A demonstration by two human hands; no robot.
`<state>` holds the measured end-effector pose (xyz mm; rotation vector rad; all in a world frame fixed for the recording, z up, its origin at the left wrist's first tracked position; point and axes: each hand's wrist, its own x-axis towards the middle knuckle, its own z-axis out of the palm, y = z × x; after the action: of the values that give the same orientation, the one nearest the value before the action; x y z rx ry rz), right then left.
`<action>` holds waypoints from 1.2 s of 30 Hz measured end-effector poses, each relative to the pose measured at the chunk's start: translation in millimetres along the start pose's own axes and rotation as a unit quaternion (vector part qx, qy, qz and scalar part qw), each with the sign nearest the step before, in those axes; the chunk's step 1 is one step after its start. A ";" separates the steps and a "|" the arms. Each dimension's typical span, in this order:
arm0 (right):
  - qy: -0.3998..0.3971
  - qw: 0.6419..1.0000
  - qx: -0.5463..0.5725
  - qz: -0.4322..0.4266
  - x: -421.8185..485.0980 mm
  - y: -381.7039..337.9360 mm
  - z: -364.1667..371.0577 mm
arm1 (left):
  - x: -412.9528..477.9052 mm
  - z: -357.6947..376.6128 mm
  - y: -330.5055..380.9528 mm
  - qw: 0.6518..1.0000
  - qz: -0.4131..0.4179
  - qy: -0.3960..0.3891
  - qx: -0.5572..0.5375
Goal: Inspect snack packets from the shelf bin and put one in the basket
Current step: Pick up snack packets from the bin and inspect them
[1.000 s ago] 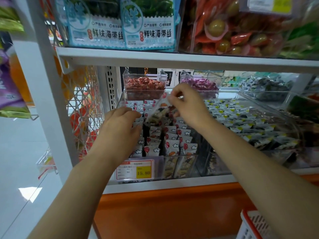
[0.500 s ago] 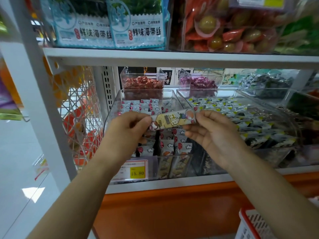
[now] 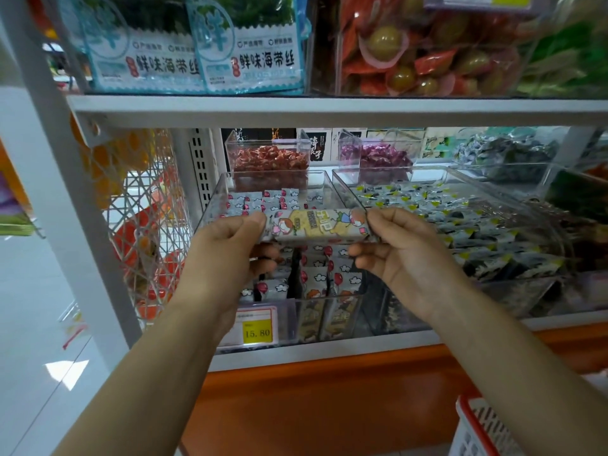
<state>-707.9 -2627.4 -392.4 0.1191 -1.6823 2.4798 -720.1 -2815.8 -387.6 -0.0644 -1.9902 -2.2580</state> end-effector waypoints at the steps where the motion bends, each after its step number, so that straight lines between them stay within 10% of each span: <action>1: -0.001 1.000 0.005 0.002 0.1 -0.2 -0.7 | 0.3 -0.1 1.0 1.000 -0.012 -0.008 -0.023; 36: 0.036 0.946 -0.279 -0.161 -3.1 3.8 -4.3 | -6.9 -8.0 9.1 0.968 0.084 -0.171 0.165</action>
<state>-705.4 -2625.0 -398.0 0.2142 -2.0621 1.6890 -711.6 -2824.4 -380.5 -0.6012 -2.3968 -1.8835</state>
